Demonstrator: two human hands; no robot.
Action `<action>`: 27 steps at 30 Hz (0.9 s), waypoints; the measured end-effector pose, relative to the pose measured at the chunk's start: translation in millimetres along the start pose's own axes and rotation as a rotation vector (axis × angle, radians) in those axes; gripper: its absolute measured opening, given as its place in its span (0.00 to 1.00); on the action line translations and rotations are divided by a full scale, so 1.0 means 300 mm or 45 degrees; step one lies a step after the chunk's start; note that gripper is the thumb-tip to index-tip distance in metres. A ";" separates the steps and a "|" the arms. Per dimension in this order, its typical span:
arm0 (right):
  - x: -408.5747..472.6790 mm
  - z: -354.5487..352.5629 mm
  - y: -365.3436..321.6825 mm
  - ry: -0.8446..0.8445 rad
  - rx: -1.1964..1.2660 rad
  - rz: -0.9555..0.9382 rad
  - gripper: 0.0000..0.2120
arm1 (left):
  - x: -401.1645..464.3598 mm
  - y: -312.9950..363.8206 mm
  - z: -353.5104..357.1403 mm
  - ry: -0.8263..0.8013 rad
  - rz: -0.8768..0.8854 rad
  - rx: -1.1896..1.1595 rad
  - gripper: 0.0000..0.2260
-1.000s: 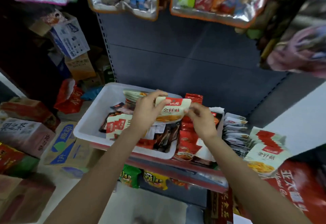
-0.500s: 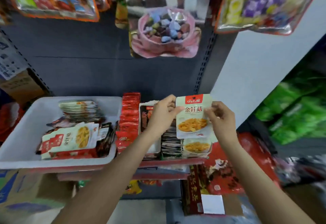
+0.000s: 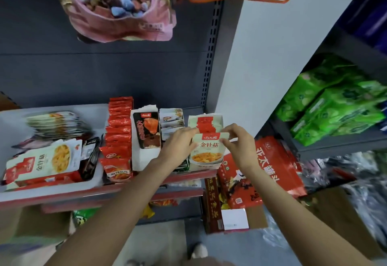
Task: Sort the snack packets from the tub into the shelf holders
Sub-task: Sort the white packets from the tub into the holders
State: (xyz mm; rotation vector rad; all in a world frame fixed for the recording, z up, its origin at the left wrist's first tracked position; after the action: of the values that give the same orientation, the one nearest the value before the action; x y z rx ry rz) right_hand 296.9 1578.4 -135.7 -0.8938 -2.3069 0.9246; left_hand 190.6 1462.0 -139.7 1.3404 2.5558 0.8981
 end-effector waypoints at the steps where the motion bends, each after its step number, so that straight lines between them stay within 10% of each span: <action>1: 0.005 -0.002 -0.015 -0.003 -0.008 -0.037 0.05 | 0.002 0.003 -0.022 0.069 -0.001 -0.026 0.13; 14: 0.014 0.141 -0.308 -0.077 -0.347 -0.370 0.12 | -0.036 -0.119 -0.207 0.245 -0.042 -0.128 0.11; 21: -0.080 0.568 -0.663 -0.456 -0.183 -0.550 0.13 | -0.277 -0.590 -0.582 0.680 -0.551 -0.181 0.07; 27: -0.237 0.994 -0.886 -0.802 -0.321 -0.675 0.20 | -0.530 -1.027 -0.713 0.552 -0.984 -0.015 0.13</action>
State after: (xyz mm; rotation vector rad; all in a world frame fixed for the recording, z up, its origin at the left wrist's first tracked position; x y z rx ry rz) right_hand 49.8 1256.6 -146.9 -0.0228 -3.0221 0.7516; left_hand -11.0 1108.7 -161.3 0.0693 2.9683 1.0860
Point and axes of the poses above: each hand's wrist, its own x-axis towards the middle knuckle, its own z-axis out of the palm, y = z × x, the point moved 10 cm from there along x, towards the middle knuckle, and after that the axes turned 7 degrees about y, right-handed, at the moved point
